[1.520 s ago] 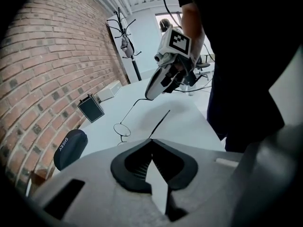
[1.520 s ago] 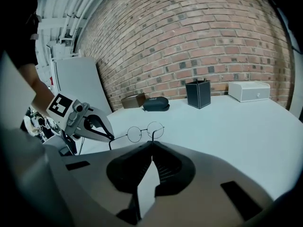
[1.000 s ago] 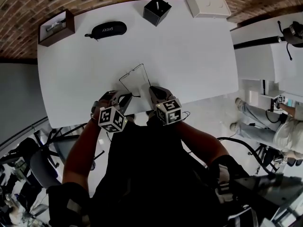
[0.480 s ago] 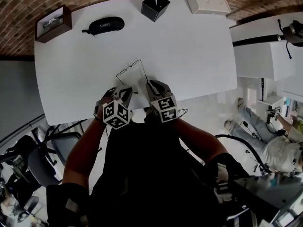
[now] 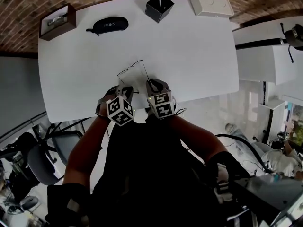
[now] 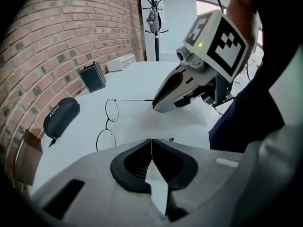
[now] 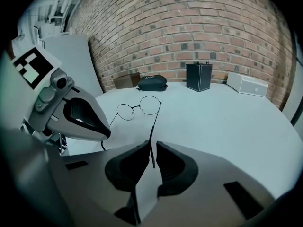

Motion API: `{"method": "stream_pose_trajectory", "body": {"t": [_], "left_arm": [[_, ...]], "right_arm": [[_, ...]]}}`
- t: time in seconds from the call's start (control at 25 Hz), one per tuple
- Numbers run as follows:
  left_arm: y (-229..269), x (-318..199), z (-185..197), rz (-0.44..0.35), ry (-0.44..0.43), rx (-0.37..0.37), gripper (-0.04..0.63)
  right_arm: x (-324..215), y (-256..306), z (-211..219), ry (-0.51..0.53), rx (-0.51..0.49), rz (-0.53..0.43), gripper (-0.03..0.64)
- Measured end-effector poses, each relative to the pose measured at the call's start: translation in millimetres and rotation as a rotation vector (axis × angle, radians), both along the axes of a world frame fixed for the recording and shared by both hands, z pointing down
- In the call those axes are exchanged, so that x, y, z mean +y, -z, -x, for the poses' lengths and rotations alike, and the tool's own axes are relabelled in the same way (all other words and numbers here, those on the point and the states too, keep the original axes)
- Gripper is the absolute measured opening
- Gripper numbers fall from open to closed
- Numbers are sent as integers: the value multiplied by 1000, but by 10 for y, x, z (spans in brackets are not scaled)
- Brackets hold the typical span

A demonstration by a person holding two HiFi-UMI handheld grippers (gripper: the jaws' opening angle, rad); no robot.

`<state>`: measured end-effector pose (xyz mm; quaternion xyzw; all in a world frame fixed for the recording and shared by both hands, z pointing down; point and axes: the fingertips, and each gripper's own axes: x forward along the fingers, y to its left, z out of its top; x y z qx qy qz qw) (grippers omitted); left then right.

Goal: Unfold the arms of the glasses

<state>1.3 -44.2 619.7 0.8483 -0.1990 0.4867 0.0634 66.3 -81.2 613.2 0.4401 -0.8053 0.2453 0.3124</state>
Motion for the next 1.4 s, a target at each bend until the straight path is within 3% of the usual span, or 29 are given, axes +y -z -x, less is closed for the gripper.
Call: {"method": "stream_pose_trajectory", "body": {"t": [0.4, 0.56, 0.92, 1.08, 1.4], "left_arm": [[54, -104, 261, -46, -120, -139, 12], [124, -109, 223, -55, -141, -94, 12], [343, -171, 333, -19, 134, 72, 12], [485, -103, 140, 32, 286, 200, 12], [194, 133, -303, 153, 321, 183, 12]], "right_arm": [[88, -55, 25, 31, -53, 42, 37], [97, -15, 68, 33, -70, 57, 38], [131, 31, 28, 59, -104, 85, 63], [94, 94, 47, 88, -105, 63, 64], [102, 432, 176, 195, -104, -34, 63]]}}
